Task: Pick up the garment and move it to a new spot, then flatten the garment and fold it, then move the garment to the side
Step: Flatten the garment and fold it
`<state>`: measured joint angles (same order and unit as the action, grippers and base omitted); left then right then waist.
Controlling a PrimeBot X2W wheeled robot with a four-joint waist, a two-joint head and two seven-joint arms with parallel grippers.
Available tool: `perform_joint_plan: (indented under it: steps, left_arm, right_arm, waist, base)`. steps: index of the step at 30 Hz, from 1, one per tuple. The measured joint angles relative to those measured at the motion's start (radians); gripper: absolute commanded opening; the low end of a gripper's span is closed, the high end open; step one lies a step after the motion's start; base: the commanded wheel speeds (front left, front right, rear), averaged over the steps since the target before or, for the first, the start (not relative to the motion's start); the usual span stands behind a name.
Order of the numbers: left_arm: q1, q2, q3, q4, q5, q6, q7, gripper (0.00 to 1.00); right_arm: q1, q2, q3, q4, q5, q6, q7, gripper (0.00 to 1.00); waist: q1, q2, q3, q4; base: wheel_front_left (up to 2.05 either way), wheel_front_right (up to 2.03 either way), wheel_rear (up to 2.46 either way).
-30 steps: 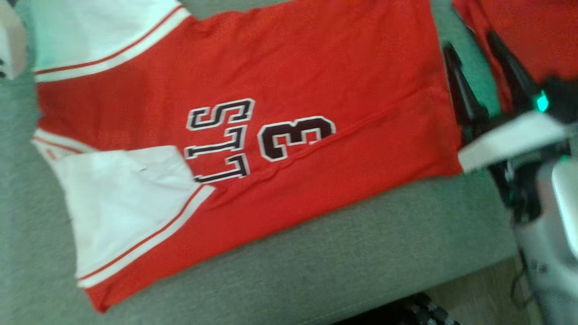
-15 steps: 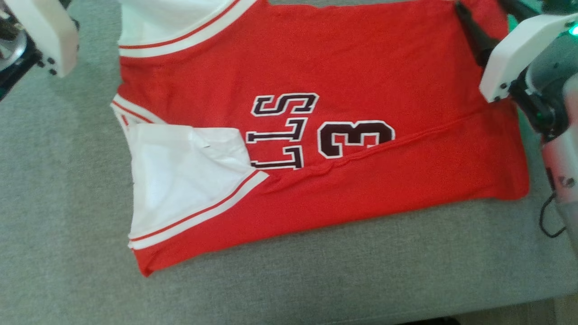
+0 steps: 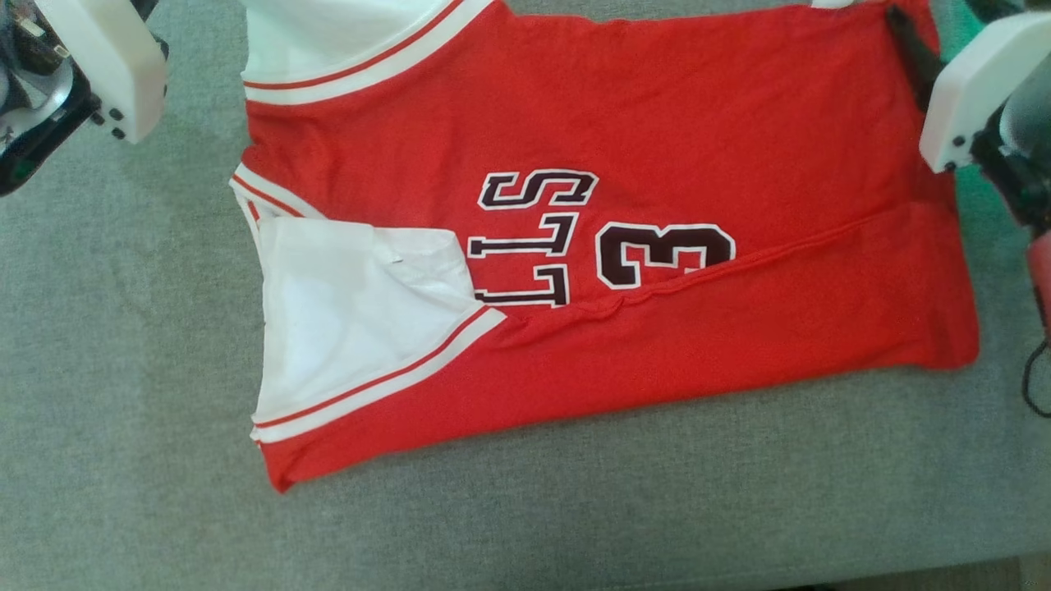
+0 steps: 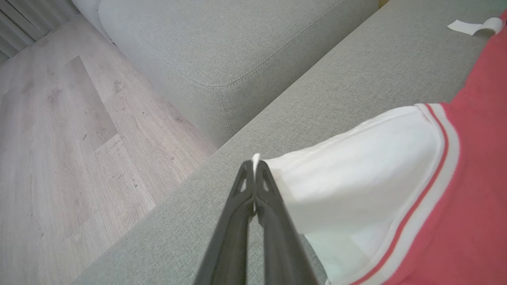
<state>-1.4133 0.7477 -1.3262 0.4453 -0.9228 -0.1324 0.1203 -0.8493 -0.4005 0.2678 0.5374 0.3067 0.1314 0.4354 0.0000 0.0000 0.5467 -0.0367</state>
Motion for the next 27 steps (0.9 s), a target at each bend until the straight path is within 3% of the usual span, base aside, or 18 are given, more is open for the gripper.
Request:
perform_joint_plan:
  steps: [3,6,7,8,12,16,22,27]
  left_arm:
    - [0.000,0.000,0.000,-0.002,0.001,0.000,0.000,0.00]
    - [0.000,0.000,0.000,-0.005,0.009,0.000,0.000,0.00]
    - [0.000,0.000,0.000,-0.005,0.009,0.000,0.000,0.00]
    - [0.000,-0.001,0.000,-0.006,0.009,0.000,0.000,0.00]
    - [0.000,-0.002,0.000,-0.010,0.009,0.000,0.001,0.00]
    - [0.001,-0.002,0.000,-0.012,0.009,0.000,0.001,0.00]
    - [0.005,-0.001,0.000,-0.012,0.010,0.000,-0.003,0.00]
    - [-0.004,-0.001,-0.002,0.007,0.085,0.000,-0.116,0.00]
  right_arm:
    - [-0.014,-0.007,0.000,0.010,-0.017,0.000,0.005,1.00]
    - [-0.025,-0.012,0.004,0.026,-0.016,0.000,0.013,0.85]
    - [-0.025,-0.012,0.009,0.026,-0.016,0.000,0.016,0.76]
    - [-0.025,-0.012,0.013,0.026,-0.015,0.000,0.019,0.60]
    - [-0.029,-0.026,0.037,0.031,0.004,0.000,0.024,0.35]
    - [-0.042,-0.041,0.055,0.039,0.021,0.000,0.033,0.00]
    - [-0.047,-0.058,0.070,0.039,0.021,0.000,0.021,0.00]
    - [-0.056,-0.059,0.054,0.044,-0.012,0.000,-0.078,0.00]
  waist:
    - [0.0000,0.0000,0.005,0.003]
    - [0.0000,0.0000,0.007,0.007]
    - [0.0000,0.0000,0.006,0.007]
    - [0.0000,0.0000,0.006,0.008]
    - [0.0000,0.0000,0.007,0.012]
    - [0.0000,0.0000,0.007,0.016]
    - [0.0000,0.0000,0.011,0.019]
    - [0.0001,0.0000,0.011,0.020]
  base:
    - [0.00,0.00,0.00]
    - [0.00,0.00,0.00]
    - [0.00,0.00,0.00]
    - [0.00,0.00,0.00]
    - [0.00,0.00,0.00]
    - [0.00,0.00,0.00]
    - [0.00,0.00,0.00]
    - [0.00,0.00,0.00]
